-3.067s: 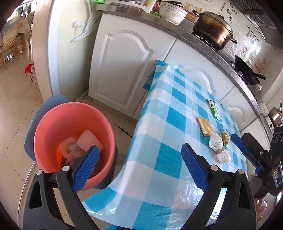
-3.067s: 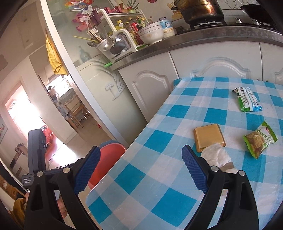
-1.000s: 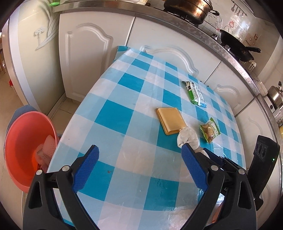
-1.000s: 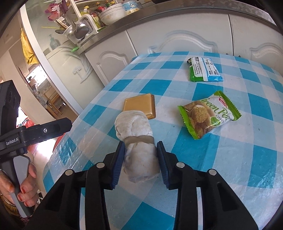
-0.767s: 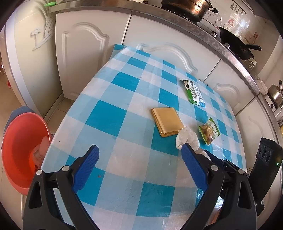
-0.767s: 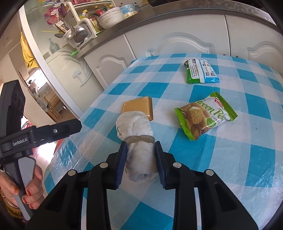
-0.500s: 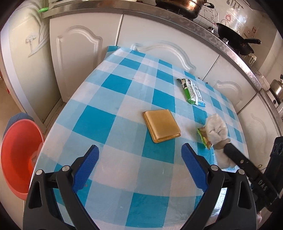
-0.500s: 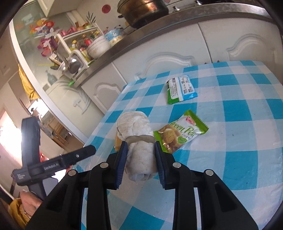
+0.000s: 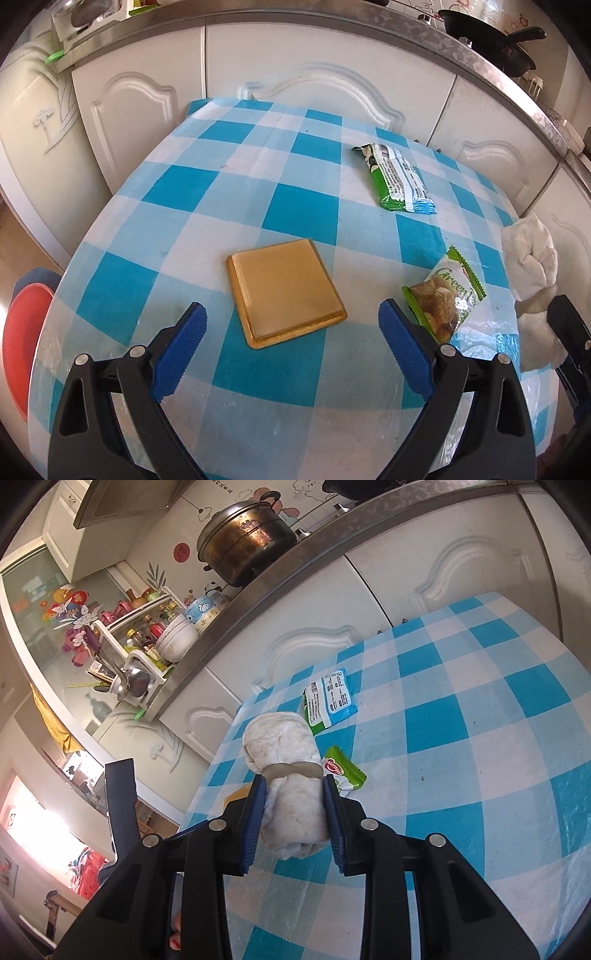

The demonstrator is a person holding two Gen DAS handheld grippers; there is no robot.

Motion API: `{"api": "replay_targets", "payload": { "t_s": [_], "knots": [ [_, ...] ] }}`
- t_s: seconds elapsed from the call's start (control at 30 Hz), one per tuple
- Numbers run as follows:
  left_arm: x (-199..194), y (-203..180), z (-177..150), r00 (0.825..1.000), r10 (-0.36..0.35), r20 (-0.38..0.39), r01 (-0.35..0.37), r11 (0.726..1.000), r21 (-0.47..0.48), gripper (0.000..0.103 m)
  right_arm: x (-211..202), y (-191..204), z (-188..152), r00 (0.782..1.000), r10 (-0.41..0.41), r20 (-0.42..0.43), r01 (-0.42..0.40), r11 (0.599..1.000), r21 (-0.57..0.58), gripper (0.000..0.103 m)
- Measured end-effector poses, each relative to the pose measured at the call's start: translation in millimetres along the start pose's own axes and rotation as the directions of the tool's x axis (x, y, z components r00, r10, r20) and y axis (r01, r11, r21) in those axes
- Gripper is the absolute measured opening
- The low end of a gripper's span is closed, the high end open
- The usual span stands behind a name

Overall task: Collect trash
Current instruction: 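Close the right tool on the cloth bundle while the left tool grasps the tan square box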

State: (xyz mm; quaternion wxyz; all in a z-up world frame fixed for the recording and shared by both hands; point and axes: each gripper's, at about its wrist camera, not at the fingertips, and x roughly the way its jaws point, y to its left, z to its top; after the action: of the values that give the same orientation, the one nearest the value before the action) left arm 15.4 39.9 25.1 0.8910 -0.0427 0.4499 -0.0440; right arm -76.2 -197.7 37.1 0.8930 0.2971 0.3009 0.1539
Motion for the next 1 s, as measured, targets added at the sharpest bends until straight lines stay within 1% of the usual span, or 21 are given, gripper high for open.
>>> {"api": "replay_targets", "payload": {
  "t_s": [0.07, 0.17, 0.27, 0.3, 0.33, 0.37, 0.4, 0.43, 0.47, 0.77, 1.0],
  "knots": [
    [6, -2, 2, 1.0, 0.011, -0.005, -0.011, 1.0, -0.006, 0.094, 0, -1, 0, 1.0, 0.002, -0.003, -0.002, 1.0, 0.0, 0.033],
    [9, -5, 1, 0.999, 0.048, 0.011, -0.048, 0.999, 0.003, 0.094, 1, -1, -1, 1.0, 0.005, -0.004, -0.005, 1.0, 0.006, 0.033],
    [11, -7, 2, 0.997, 0.069, 0.02, -0.069, 0.998, 0.002, 0.094, 1, -3, -2, 1.0, 0.004, -0.007, -0.004, 1.0, 0.015, 0.033],
    [12, -8, 2, 0.996, 0.082, 0.022, -0.082, 0.997, 0.005, 0.092, 2, -3, -2, 1.0, 0.003, -0.008, -0.003, 1.0, 0.018, 0.033],
    [12, -9, 2, 0.995, 0.098, 0.026, -0.098, 0.995, 0.009, 0.085, 2, -4, -2, 1.0, 0.003, -0.01, -0.003, 1.0, 0.021, 0.033],
    [12, -10, 2, 0.993, 0.118, 0.032, -0.118, 0.993, 0.013, 0.08, 2, -5, -3, 1.0, 0.004, -0.011, -0.004, 1.0, 0.026, 0.033],
    [12, -10, 2, 0.99, 0.136, 0.038, -0.137, 0.99, 0.017, 0.072, 2, -5, -3, 1.0, 0.008, -0.013, -0.007, 1.0, 0.031, 0.033],
    [12, -10, 2, 0.988, 0.146, 0.041, -0.147, 0.989, 0.021, 0.067, 3, -6, -3, 1.0, 0.012, -0.015, -0.012, 0.999, 0.035, 0.033],
    [11, -10, 2, 0.988, 0.15, 0.045, -0.151, 0.988, 0.025, 0.065, 3, -7, -3, 1.0, 0.014, -0.016, -0.014, 0.999, 0.038, 0.033],
    [4, -4, -3, 0.993, 0.11, 0.052, -0.112, 0.993, 0.041, 0.064, 6, -6, -5, 1.0, 0.017, -0.026, -0.016, 0.999, 0.042, 0.033],
    [-6, 15, -9, 0.997, 0.065, 0.04, -0.065, 0.998, 0.01, 0.063, 13, 0, -10, 0.998, 0.037, -0.044, -0.035, 0.998, 0.046, 0.033]
  ]
}}
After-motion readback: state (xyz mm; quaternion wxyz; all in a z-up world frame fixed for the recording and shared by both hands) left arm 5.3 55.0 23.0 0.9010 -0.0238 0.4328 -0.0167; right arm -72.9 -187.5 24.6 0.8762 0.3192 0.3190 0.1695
